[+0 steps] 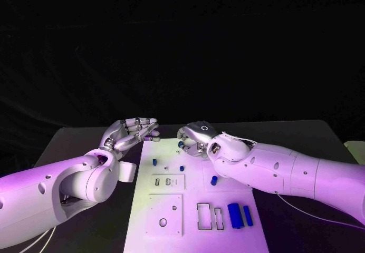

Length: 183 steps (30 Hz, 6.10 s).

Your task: Assemble the parts on the task board

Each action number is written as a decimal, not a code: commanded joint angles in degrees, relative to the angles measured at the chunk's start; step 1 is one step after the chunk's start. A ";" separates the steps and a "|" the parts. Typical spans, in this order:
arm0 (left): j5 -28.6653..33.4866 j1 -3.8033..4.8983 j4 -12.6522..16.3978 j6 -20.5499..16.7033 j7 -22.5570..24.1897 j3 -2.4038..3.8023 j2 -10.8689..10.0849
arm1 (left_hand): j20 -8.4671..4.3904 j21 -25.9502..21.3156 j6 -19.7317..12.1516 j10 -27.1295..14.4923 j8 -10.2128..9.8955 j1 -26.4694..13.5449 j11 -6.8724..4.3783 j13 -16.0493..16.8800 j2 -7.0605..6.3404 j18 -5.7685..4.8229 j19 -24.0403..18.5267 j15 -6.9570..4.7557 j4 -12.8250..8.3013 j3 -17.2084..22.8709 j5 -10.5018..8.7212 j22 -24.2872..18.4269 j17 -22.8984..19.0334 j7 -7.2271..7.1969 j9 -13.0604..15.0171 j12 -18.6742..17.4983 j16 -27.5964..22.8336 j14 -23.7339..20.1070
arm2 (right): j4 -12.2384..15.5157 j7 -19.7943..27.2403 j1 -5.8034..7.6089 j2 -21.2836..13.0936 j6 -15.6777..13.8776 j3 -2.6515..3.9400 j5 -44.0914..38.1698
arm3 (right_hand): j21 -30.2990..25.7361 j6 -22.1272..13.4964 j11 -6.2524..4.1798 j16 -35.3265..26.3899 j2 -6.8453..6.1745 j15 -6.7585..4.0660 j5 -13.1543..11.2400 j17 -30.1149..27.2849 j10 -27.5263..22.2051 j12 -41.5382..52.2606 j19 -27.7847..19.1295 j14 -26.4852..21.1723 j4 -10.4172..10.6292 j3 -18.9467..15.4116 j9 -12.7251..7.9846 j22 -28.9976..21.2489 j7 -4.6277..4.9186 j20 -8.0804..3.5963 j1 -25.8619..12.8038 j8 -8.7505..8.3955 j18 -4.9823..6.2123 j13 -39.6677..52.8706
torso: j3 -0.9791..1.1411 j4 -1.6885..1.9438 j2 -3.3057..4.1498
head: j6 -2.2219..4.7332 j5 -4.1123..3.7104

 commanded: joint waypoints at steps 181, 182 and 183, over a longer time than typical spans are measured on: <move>0.24 0.13 -1.68 1.34 -0.32 0.04 0.48 | 0.17 0.71 -0.49 -0.28 -0.38 -0.23 0.17 0.00 -0.46 0.36 -1.68 0.49 -0.19 0.89 -0.24 0.30 0.42 0.62 -0.08 -0.78 -0.18 -0.79 | 7.86 -8.41 -2.28 -0.85 4.37 0.75 -0.08 | 8.58 -7.31 -0.67 9.58 -1.78 0.28 -0.70 21.01 15.40 74.90 9.08 5.52 8.46 -8.19 -0.71 14.38 0.82 0.01 -1.42 0.76 -2.20 64.97 | -0.32 -1.37 -0.66 | -0.83 1.18; 0.24 0.13 -1.68 1.34 -0.33 0.04 0.47 | 0.17 0.71 -0.49 -0.28 -0.38 -0.23 0.17 0.00 -0.46 0.36 -1.68 0.49 -0.19 0.89 -0.24 0.30 0.42 0.62 -0.08 -0.78 -0.18 -0.79 | 7.92 -8.31 -2.29 -0.87 4.59 0.75 0.12 | 8.61 -7.33 -0.57 9.61 -1.58 0.37 -0.84 21.11 15.37 74.88 9.12 5.55 9.83 -9.96 -0.76 14.43 0.87 0.12 -2.77 0.60 -2.21 64.94 | -0.32 -1.37 -0.66 | -0.83 1.18; 0.24 0.13 -1.69 1.34 -0.33 0.04 0.47 | 0.17 0.71 -0.49 -0.28 -0.38 -0.23 0.17 0.00 -0.46 0.36 -1.68 0.49 -0.19 0.89 -0.24 0.30 0.42 0.62 -0.08 -0.78 -0.18 -0.79 | 7.99 -8.23 -2.29 -0.90 4.87 0.75 0.33 | 8.62 -7.19 -0.50 9.62 -1.06 0.43 -0.43 21.13 15.32 74.87 9.14 5.55 11.22 -12.03 -0.78 14.45 0.89 0.23 -3.47 0.46 -2.21 64.92 | -0.32 -1.37 -0.68 | -0.81 1.20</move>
